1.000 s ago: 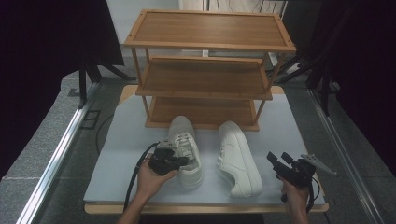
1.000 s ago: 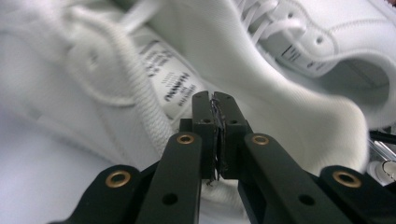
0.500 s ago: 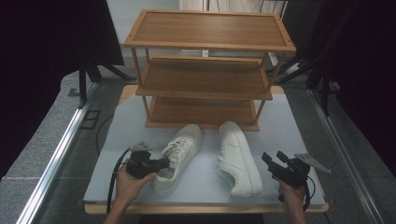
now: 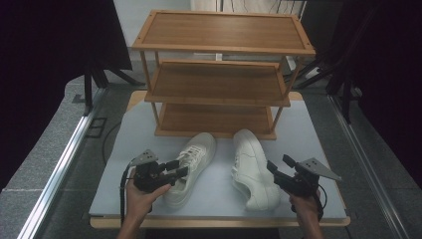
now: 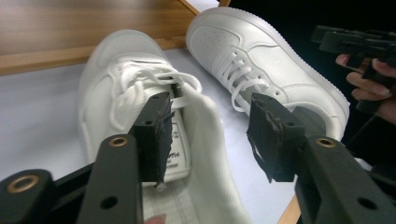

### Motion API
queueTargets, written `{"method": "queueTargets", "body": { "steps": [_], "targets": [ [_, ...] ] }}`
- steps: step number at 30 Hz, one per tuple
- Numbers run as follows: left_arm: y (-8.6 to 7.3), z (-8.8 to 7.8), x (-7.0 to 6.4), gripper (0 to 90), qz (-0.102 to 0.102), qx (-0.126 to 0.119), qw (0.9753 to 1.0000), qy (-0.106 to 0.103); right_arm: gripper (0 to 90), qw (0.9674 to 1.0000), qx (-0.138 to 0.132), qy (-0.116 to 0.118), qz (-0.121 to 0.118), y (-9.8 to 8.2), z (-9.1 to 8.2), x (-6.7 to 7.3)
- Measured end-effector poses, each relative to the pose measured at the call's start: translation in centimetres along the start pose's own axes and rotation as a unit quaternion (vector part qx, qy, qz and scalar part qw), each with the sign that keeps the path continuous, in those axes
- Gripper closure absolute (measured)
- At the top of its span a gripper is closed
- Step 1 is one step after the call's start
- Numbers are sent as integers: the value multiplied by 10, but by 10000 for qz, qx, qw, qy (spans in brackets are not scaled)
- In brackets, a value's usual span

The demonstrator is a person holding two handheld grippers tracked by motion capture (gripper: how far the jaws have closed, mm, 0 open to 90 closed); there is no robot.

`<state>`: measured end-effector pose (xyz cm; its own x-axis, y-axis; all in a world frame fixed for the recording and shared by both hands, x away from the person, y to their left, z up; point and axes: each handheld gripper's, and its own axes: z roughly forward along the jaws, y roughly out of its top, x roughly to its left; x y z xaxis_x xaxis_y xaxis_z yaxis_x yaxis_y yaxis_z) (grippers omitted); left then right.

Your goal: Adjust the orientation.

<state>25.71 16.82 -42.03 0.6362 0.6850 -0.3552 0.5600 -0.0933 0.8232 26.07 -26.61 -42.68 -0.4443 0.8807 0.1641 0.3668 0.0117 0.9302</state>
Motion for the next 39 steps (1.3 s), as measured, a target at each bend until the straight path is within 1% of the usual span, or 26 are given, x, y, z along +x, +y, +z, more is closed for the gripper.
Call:
{"method": "queueTargets", "body": {
  "steps": [1, 2, 3, 4, 5, 6, 7, 9, 12, 13, 14, 18, 20, 21, 22, 25, 27, 28, 29, 30, 31, 32, 33, 36, 39],
  "targets": [
    [-1, -4, 1, 480, -48, -74, 10000, 9, 380, 9999, 36, 111, -86, 2, 0, 5],
    [-3, -8, 2, 475, -146, -162, 9998, -24, 424, 9996, 88, 200, -185, 4, 0, 9],
    [-4, -13, 4, 467, -254, -258, 9993, -48, 463, 9989, 142, 344, -276, 6, -1, 14],
    [-4, -13, 4, 458, -254, -258, 9993, -48, 472, 9980, 192, 470, -371, 7, -2, 19],
    [-6, -19, 6, 449, -352, -389, 9986, 8, 483, 9968, 261, 597, -456, 9, -2, 23],
    [-7, -21, 7, 439, -413, -447, 9981, 26, 485, 9953, 338, 727, -537, 9, -3, 28],
    [-8, -23, 9, 430, -465, -493, 9977, 21, 498, 9937, 431, 840, -600, 10, -2, 32],
    [-8, -24, 10, 418, -518, -525, 9973, 8, 533, 9906, 644, 966, -719, 10, 0, 41],
    [-9, -21, 10, 409, -507, -446, 9977, -16, 601, 9868, 920, 979, -907, 6, 5, 54],
    [-9, -21, 10, 406, -507, -446, 9977, -16, 601, 9868, 920, 979, -907, 6, 5, 54],
    [-9, -17, 10, 405, -482, -353, 9982, -43, 661, 9829, 1136, 956, -1089, 1, 10, 62],
    [-9, -10, 10, 403, -464, -190, 9987, -43, 800, 9741, 1420, 1097, -1377, -8, 18, 75],
    [-8, -7, 10, 403, -508, -147, 9986, -73, 843, 9714, 1517, 1051, -1493, -12, 21, 80],
    [-8, -7, 10, 404, -508, -147, 9986, -73, 843, 9714, 1517, 1051, -1493, -12, 21, 80],
    [-7, -5, 8, 404, -526, -154, 9984, -111, 876, 9702, 1562, 975, -1574, -15, 21, 82],
    [-6, -4, 7, 405, -488, -156, 9986, -155, 890, 9674, 1702, 949, -1615, -18, 18, 80],
    [-5, -3, 8, 405, -490, -125, 9986, -150, 893, 9680, 1691, 948, -1597, -19, 17, 79],
    [-6, -1, 9, 405, -505, -88, 9985, -176, 896, 9697, 1665, 941, -1521, -19, 16, 77],
    [-6, -1, 9, 405, -505, -88, 9985, -176, 896, 9697, 1665, 941, -1521, -19, 16, 77],
    [-5, 1, 11, 405, -515, -72, 9985, -196, 897, 9708, 1654, 906, -1486, -17, 14, 75],
    [-5, 1, 11, 405, -515, -72, 9985, -196, 897, 9708, 1654, 906, -1486, -17, 14, 75],
    [-6, 1, 12, 405, -552, -68, 9982, -201, 898, 9719, 1629, 875, -1455, -15, 12, 71],
    [-7, 1, 13, 405, -602, -61, 9980, -195, 898, 9726, 1614, 877, -1426, -15, 12, 70],
    [-8, -1, 16, 406, -667, -71, 9975, -225, 898, 9744, 1566, 900, -1337, -13, 10, 64],
    [-8, -4, 17, 406, -722, -113, 9970, -241, 899, 9779, 1466, 792, -1263, -10, 6, 58]
  ]
}}
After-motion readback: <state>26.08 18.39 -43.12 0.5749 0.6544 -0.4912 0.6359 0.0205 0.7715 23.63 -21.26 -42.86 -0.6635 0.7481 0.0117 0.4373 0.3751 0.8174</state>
